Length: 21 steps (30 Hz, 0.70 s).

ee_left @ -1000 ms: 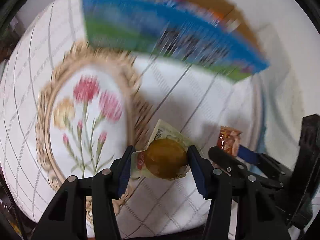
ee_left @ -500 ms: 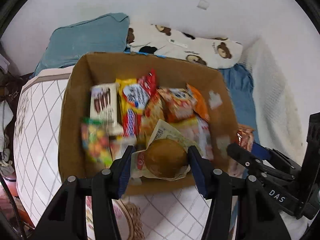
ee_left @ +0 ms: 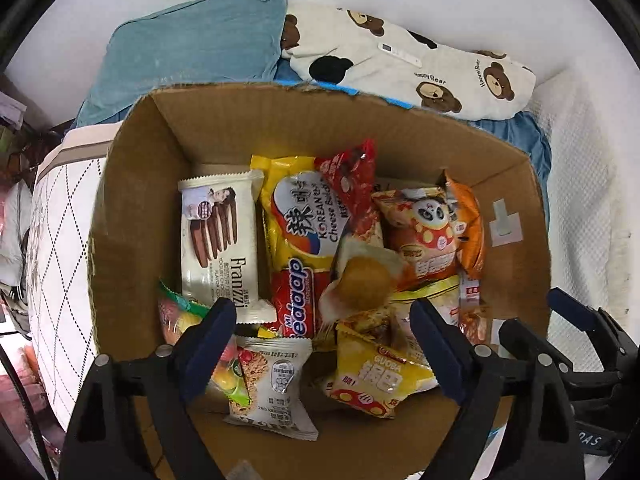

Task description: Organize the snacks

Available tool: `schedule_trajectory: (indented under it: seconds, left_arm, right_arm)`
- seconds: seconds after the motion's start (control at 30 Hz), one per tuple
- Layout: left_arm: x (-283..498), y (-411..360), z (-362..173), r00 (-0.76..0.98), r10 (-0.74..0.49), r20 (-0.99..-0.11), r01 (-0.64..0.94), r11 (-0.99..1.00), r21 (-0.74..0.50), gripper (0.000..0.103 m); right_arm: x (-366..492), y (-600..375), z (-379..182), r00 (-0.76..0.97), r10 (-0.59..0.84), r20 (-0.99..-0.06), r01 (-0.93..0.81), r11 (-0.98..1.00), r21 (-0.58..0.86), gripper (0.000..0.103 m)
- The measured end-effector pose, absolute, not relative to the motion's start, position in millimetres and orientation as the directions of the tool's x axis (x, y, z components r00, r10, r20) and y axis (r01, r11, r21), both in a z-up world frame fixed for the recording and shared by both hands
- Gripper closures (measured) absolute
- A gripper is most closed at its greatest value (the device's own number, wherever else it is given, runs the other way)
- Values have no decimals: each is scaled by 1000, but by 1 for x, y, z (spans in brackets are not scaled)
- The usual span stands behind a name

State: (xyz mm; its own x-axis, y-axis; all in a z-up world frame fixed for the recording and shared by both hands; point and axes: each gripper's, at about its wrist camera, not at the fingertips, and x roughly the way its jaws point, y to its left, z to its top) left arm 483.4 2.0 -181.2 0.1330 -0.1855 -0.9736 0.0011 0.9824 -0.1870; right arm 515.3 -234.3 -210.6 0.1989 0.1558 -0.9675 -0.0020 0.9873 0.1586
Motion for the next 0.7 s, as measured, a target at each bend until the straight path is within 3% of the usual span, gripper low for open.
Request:
schedule_trajectory:
  seconds: [0.1,0.37,0.7]
  left_arm:
    - [480,3,-186,144,-157,-977,1,987,-158,3]
    - [461,2,-187,167,-132,-977,17,991,-131,3]
    - [431,8,-159,255,-110,-961,-3,993,-115,3]
  right_arm:
    - [511,-234,-219,183,121,-976,2,992,123,4]
    - [497,-234,-230,179,109,-978,14,993,113,4]
    - [469,-236,-203,268,76,-960,16,996,83,4]
